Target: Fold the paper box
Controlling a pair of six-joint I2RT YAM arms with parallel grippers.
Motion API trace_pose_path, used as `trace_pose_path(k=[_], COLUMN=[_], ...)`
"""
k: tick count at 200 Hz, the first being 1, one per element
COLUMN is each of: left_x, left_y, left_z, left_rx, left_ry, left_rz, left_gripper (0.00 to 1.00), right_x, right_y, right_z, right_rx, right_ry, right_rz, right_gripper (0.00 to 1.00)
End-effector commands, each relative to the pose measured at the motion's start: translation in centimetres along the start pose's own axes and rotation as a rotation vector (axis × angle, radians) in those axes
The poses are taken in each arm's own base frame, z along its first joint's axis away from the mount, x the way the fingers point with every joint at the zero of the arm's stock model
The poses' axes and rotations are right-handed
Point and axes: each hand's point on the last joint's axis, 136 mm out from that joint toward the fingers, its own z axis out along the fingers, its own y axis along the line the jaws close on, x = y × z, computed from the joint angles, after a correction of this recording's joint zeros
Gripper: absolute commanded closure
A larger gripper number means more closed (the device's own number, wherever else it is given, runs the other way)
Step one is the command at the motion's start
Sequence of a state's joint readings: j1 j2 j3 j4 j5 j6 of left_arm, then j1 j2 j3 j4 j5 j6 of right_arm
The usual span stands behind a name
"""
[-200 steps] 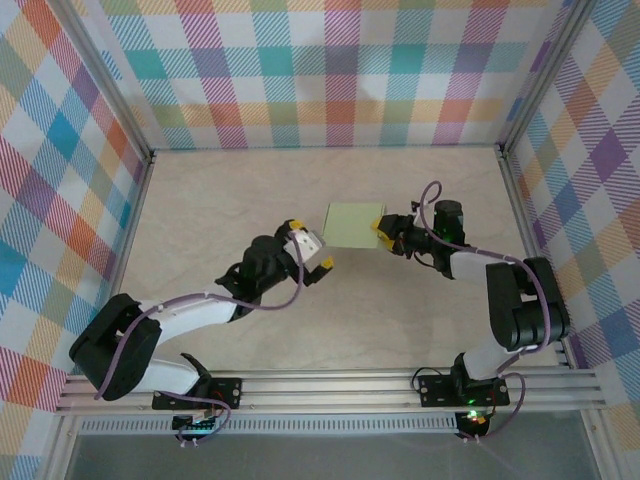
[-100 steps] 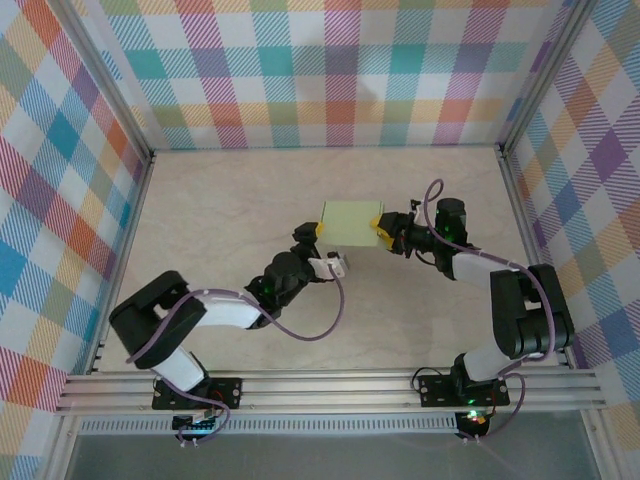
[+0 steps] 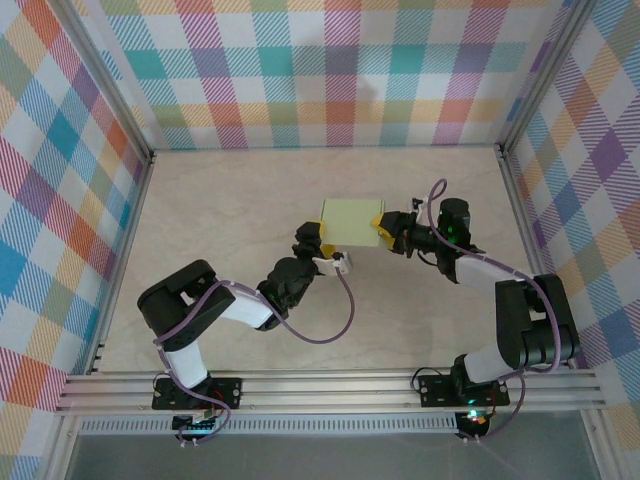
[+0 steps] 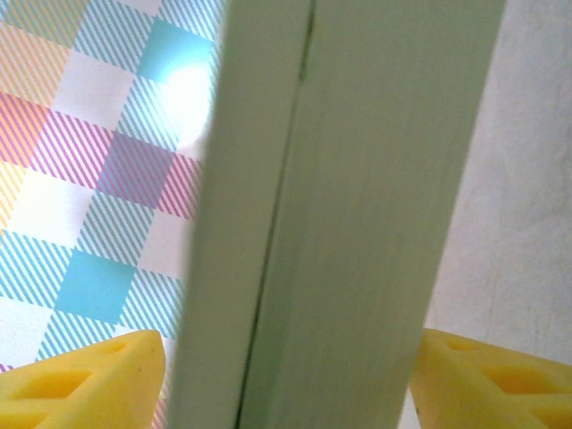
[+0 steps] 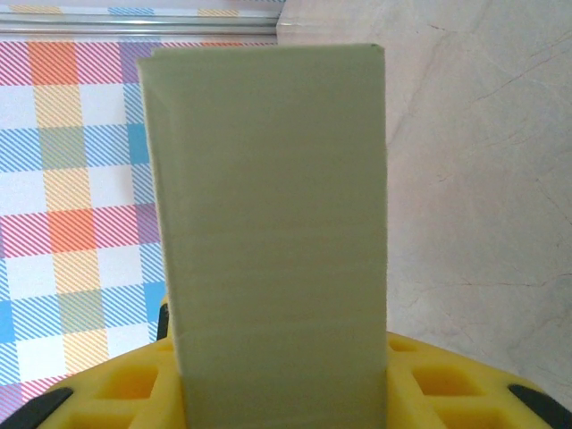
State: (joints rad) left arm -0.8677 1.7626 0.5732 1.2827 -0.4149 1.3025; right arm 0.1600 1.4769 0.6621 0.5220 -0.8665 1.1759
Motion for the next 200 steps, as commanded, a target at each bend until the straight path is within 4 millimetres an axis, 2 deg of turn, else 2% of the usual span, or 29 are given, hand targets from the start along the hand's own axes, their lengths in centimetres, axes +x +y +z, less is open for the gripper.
trace_pose_path(k=[1, 48, 154, 184, 200], left_x=[-1.4, -1.3, -1.1, -0.9, -0.8], left_y=[2.4, 2.6, 2.9, 2.2, 1.7], left_z=[0.0, -0.1, -1.0, -1.2, -1.2], left_rx=[-0.078, -0.084, -0.02, 0.037, 0.084], left_ry=[-0.031, -0.024, -0.002, 0.009, 0.031], left_rz=[-0.043, -0.053, -0.097, -0.111, -0.127], left_gripper=[0.36, 0.52, 0.67, 0.7, 0.7], right_x=[0.4, 0.5, 0.3, 0.2, 0.3], right_y=[0.5, 0.5, 0.5, 0.9, 0.7], right_z=[-0.3, -0.3, -0.4, -0.6, -0.7], right_rx=[-0.025, -0.031, -0.016, -0.012, 0.003], right_ry=[0.013, 0.017, -0.001, -0.015, -0.022], right_rz=[-0.003, 0.008, 0.019, 0.007, 0.004], right_gripper=[0.61, 0.62, 0.54, 0.51, 0.46])
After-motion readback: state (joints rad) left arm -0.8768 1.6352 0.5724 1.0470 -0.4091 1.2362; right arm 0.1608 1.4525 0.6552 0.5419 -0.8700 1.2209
